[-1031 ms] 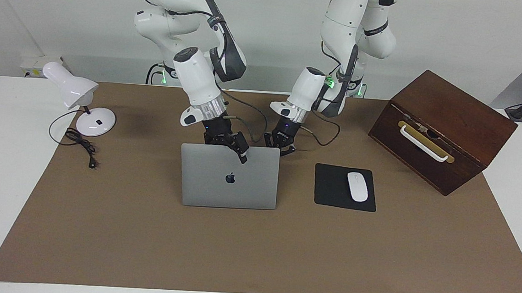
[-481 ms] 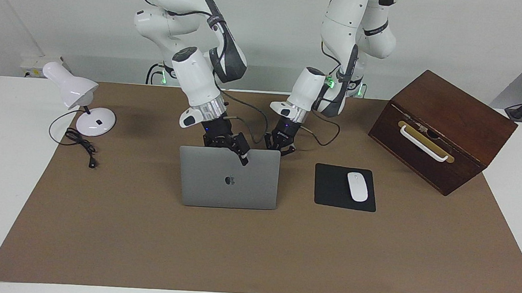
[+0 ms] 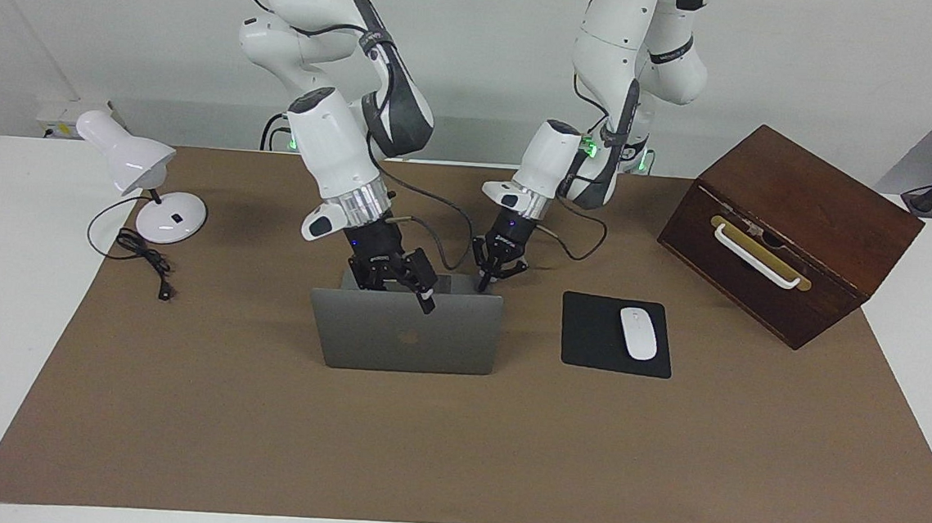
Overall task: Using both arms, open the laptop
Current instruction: 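Lift the laptop lid edge upward with the right gripper, then push the lid farther open with the right gripper, away from the robot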
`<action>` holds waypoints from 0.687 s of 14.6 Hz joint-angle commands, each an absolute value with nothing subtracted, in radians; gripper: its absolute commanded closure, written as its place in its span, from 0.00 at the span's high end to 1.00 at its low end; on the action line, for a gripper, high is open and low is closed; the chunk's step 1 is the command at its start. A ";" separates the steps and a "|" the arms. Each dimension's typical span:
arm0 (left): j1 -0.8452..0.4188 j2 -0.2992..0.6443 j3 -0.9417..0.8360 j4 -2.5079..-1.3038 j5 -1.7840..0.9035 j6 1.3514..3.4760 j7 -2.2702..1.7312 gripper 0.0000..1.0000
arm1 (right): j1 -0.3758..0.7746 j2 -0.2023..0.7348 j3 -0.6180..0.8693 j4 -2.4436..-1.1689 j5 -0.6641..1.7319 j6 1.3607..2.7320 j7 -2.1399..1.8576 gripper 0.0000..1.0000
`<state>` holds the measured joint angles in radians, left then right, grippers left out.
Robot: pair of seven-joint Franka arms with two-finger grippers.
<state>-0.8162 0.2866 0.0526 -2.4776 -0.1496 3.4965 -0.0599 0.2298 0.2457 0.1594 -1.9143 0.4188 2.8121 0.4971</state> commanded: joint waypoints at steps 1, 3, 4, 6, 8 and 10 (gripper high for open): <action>-0.801 0.371 0.058 -2.461 -0.156 3.501 -0.037 0.00 | 0.199 0.307 0.170 -1.806 0.428 2.832 0.462 1.00; -0.801 0.373 0.058 -2.461 -0.156 3.501 -0.037 0.00 | 0.196 0.328 0.170 -1.761 0.428 2.832 0.462 1.00; -0.801 0.373 0.058 -2.461 -0.156 3.501 -0.037 0.00 | 0.187 0.333 0.170 -1.749 0.428 2.832 0.462 1.00; -0.801 0.373 0.058 -2.461 -0.156 3.501 -0.037 0.00 | 0.184 0.337 0.169 -1.741 0.428 2.833 0.460 1.00; -0.801 0.373 0.058 -2.461 -0.156 3.501 -0.037 0.00 | 0.178 0.341 0.170 -1.733 0.426 2.835 0.460 1.00; -0.801 0.373 0.058 -2.461 -0.156 3.501 -0.037 0.00 | 0.178 0.345 0.170 -1.727 0.426 2.833 0.462 1.00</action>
<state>-0.8162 0.2869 0.0526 -2.4777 -0.1496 3.4972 -0.0599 0.1891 0.3173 0.1590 -1.7567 0.4188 2.8122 0.4946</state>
